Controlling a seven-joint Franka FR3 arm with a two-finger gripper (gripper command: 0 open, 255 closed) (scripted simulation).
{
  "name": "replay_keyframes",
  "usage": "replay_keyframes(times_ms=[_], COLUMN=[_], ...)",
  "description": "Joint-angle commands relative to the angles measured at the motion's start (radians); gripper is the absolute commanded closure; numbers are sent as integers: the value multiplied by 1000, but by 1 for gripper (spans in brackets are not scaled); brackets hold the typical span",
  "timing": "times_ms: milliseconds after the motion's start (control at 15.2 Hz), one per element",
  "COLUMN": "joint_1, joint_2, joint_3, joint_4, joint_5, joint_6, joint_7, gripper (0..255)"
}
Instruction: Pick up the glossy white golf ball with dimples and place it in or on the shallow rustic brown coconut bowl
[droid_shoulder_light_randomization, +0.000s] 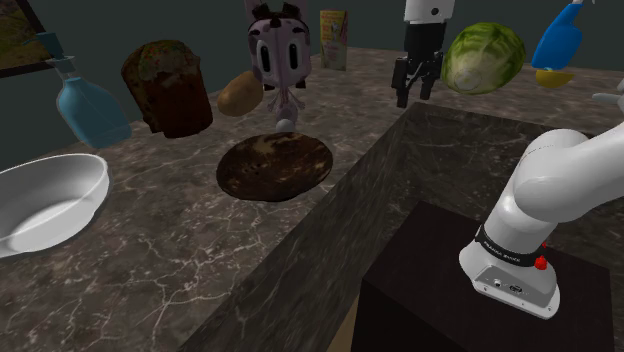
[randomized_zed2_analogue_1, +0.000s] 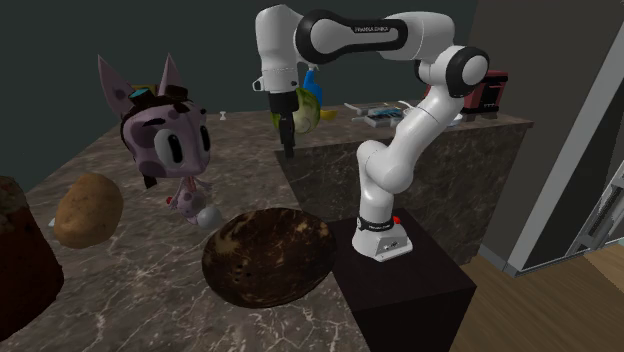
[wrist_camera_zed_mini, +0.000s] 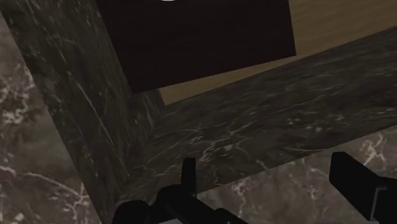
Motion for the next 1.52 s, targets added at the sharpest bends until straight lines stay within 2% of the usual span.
replay_keyframes(times_ms=[0,396,792,1122,1452], joint_1=[0,23,32,33,41], joint_2=[0,130,292,449,626], joint_3=[0,116,221,302,372], joint_4=[0,89,224,371,553], joint_5=[0,86,128,123,76], joint_6=[0,74,141,183,203], joint_7=[0,172,341,485,637], gripper=[0,0,0,0,0])
